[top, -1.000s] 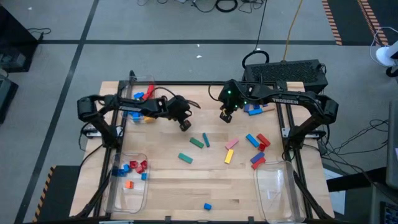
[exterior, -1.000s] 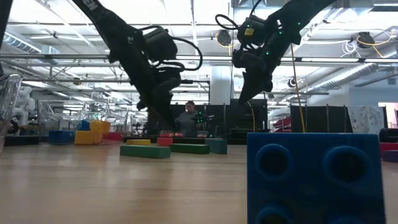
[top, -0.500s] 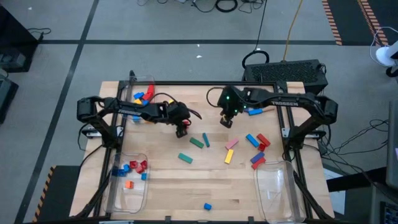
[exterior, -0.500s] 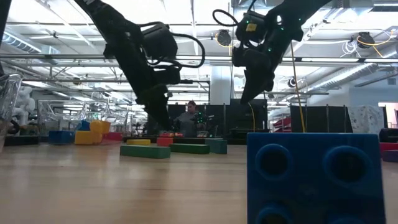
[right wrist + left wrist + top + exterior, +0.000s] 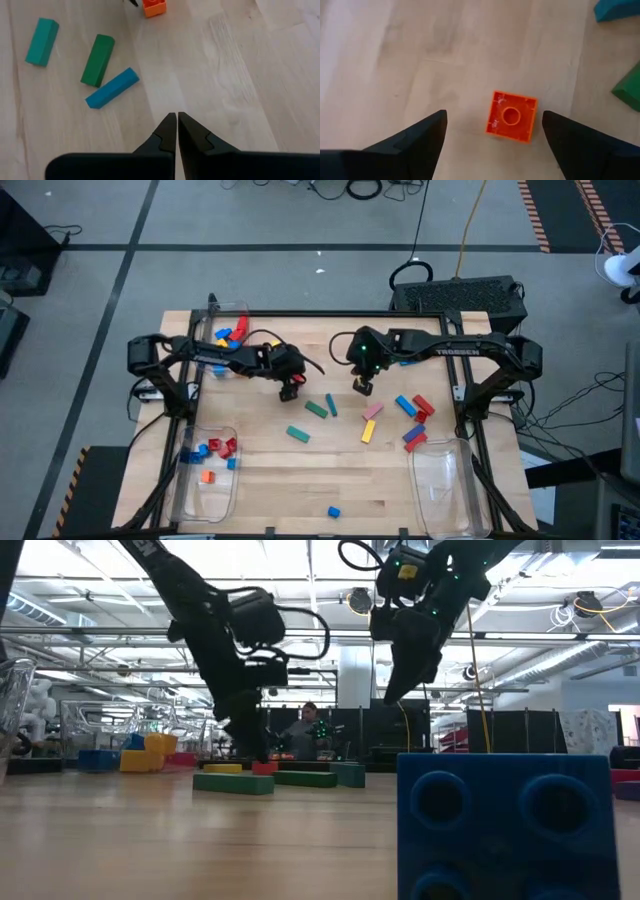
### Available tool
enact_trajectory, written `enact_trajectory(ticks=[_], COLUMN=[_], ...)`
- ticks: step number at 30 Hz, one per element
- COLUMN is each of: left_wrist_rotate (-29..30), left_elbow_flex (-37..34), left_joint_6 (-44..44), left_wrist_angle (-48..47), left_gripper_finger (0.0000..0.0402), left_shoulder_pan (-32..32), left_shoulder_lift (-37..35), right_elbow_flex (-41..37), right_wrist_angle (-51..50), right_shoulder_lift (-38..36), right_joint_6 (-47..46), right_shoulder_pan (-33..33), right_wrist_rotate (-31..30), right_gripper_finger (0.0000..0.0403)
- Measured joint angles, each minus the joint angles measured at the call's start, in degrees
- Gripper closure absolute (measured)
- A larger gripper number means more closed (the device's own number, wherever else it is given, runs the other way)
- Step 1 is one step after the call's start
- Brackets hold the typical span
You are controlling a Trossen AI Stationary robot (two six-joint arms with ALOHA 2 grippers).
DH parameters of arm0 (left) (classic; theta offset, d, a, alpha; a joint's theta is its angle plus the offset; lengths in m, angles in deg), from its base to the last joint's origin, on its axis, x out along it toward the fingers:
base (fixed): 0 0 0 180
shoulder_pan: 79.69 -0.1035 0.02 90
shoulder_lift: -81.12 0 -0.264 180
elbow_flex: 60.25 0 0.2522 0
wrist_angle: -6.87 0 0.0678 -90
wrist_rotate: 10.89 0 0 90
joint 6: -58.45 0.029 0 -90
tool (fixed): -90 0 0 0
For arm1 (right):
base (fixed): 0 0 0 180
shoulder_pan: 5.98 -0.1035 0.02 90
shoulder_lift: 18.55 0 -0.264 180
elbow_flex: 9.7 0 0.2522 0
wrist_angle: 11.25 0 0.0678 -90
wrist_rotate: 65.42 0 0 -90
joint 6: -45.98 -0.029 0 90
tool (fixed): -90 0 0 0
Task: Sort blocks by size
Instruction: Put the orange four stud game piece into the bottom left transparent bin
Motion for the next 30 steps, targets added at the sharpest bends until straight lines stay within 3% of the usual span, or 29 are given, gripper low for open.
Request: enact_trajectory(ticks=[9, 21, 30], left_wrist_rotate=[-0.7, -4.0, -4.1], left_elbow_flex=[0.0, 0.0, 1.1], left_joint_6=[2.7, 4.0, -0.3], left_wrist_angle=[2.7, 3.2, -1.8], left_gripper_finger=[0.0088, 0.0235, 0.0246], left_shoulder_pan=[0.1, -0.1, -0.5], left_shoulder_lift=[2.6, 4.9, 2.7], right_elbow_flex=[0.0, 0.0, 0.0], right_wrist_angle=[0.6, 1.2, 0.7], right_shoulder_lift=[0.0, 0.0, 0.0], right_joint_6=[0.0, -1.0, -2.1], right_shoulder_pan=[-0.2, -2.0, -4.7], right_wrist_rotate=[0.0, -0.1, -0.2], right_gripper_finger=[0.0403, 0.0403, 0.0403])
